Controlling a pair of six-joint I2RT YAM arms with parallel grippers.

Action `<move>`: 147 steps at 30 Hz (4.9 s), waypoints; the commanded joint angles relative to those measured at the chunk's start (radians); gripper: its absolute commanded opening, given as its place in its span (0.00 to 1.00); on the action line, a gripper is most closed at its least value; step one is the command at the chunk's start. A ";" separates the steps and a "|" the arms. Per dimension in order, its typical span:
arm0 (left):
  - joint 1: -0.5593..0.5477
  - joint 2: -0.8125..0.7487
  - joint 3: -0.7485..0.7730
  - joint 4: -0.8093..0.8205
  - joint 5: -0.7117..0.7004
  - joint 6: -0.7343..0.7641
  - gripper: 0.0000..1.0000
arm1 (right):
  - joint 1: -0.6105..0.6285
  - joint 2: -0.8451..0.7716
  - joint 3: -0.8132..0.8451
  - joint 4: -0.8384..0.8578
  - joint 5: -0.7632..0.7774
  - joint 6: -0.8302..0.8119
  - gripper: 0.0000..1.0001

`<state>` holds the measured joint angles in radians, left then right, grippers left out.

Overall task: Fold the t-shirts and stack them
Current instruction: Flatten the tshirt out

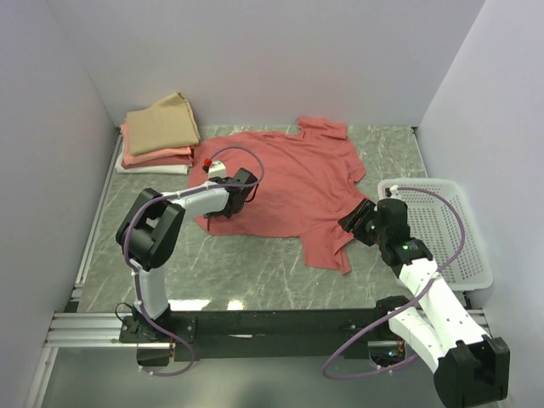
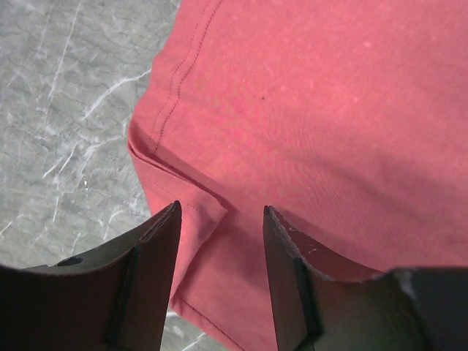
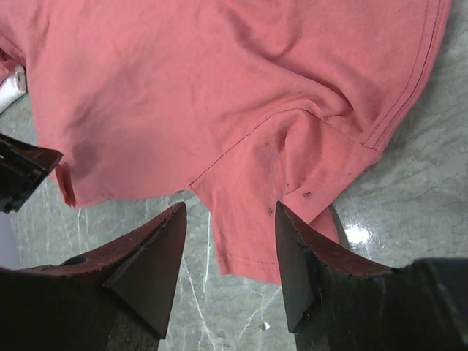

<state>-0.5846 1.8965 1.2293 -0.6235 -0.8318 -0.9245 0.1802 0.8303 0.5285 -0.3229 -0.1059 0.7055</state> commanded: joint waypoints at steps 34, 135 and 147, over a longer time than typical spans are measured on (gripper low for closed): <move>0.051 -0.149 -0.148 0.082 0.040 0.009 0.30 | -0.004 0.004 -0.019 0.038 0.012 0.002 0.56; 0.407 -0.926 0.458 0.007 0.419 0.118 0.01 | -0.007 -0.094 1.252 -0.398 0.259 -0.133 0.00; 0.454 -0.484 0.589 0.339 0.408 0.196 0.01 | -0.007 0.214 1.086 0.117 0.219 -0.166 0.00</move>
<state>-0.1719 1.2739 1.7313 -0.4236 -0.4313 -0.7704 0.1787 0.9211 1.5688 -0.4259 0.1173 0.5667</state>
